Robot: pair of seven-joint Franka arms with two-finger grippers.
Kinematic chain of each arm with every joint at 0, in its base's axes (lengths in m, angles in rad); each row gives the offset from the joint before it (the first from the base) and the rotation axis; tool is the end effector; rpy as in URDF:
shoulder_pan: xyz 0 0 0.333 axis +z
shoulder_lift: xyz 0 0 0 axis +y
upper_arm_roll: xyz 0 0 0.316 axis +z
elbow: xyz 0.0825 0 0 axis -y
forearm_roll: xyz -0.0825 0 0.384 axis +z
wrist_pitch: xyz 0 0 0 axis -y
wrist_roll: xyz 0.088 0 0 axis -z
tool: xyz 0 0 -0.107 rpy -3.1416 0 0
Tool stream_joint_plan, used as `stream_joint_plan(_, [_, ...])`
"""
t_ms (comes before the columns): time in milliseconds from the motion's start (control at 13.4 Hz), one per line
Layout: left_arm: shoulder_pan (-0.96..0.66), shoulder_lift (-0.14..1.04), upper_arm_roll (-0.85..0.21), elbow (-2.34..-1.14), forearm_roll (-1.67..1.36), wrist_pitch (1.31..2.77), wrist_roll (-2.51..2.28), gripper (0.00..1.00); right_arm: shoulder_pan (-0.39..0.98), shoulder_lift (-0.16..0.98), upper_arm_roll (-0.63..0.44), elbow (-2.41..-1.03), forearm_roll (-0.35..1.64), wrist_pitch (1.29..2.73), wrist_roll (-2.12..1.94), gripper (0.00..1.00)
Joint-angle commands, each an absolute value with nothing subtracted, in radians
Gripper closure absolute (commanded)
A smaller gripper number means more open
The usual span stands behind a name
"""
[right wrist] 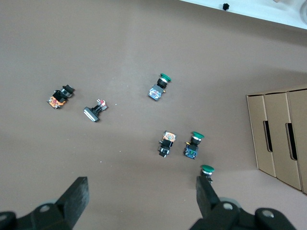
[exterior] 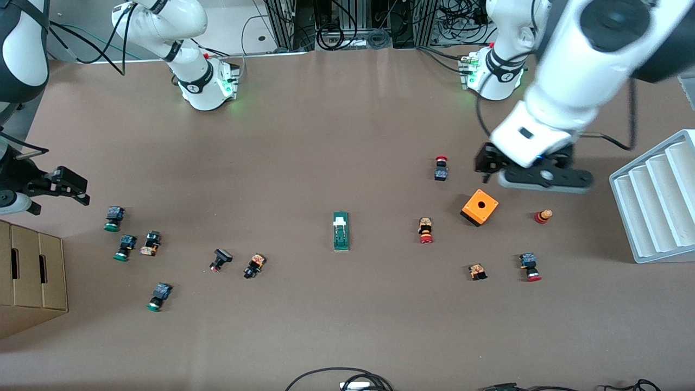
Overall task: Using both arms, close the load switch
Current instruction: 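Move the left gripper over the green load switch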
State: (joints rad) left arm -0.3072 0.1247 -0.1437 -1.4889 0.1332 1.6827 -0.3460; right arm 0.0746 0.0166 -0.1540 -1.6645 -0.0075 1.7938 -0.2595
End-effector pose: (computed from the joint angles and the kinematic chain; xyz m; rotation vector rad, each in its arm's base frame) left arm 0.5509 -0.2464 0.6030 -3.0534 0.1733 -0.1676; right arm 0.5761 -0.0458 0.5910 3.0953 0.2817 0.1705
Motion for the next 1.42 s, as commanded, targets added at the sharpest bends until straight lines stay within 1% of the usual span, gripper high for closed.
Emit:
stream_joint_plan(0, [-0.394, 0.112, -0.146, -1.5, 0.193, 1.732, -0.515, 0.0, 0.075, 0.02, -0.16, -1.657, 0.02, 1.795, -0.267, 0.0])
stream_joint_plan(373, [-0.518, 0.115, -0.153, -1.56, 0.224, 1.903, -0.765, 0.0, 0.075, 0.02, -0.16, -1.657, 0.02, 1.798, -0.268, 0.0])
stream_joint_plan(820, [-0.701, 0.143, -0.158, -1.64, 0.48, 2.034, -1.147, 0.0, 0.077, 0.02, -0.16, -1.657, 0.02, 1.801, -0.268, 0.0])
stream_joint_plan(1118, [-0.796, 0.222, -0.158, -1.644, 0.682, 2.069, -1.433, 0.0, 0.068, 0.021, -0.163, -1.657, 0.02, 1.793, -0.259, 0.0])
stream_joint_plan(1341, [-0.816, 0.297, -0.201, -1.641, 0.832, 2.089, -1.645, 0.0, 0.061, 0.04, -0.169, -1.655, 0.015, 1.792, -0.262, 0.0])
